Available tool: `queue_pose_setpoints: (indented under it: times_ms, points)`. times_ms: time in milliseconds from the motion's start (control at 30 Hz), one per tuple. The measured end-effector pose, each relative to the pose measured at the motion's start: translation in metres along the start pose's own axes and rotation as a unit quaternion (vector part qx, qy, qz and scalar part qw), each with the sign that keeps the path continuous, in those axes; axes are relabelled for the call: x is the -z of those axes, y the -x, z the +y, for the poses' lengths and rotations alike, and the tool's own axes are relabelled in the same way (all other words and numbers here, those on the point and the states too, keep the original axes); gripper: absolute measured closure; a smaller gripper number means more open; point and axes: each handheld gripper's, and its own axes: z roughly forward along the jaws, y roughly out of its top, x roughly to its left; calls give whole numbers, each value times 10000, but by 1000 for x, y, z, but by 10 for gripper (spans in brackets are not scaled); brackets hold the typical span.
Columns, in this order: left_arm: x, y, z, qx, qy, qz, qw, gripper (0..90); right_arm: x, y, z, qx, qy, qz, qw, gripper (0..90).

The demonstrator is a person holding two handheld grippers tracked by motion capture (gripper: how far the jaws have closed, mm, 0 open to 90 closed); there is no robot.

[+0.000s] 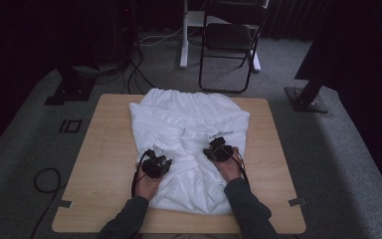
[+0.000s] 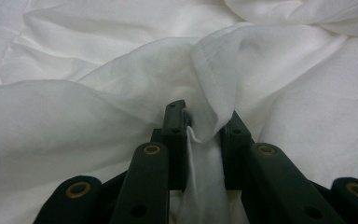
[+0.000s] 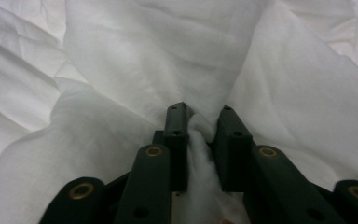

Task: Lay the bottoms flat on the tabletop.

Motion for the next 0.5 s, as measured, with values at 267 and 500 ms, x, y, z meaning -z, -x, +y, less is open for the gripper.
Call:
queue_pose_setpoints:
  times_ms: [267, 500]
  points:
    - [0, 0, -1, 5, 39, 14, 10000, 770, 11, 1, -10, -78, 62, -248, 9996, 798]
    - [0, -1, -3, 67, 89, -30, 9999, 768, 27, 10, -26, -131, 60, -626, 9979, 815]
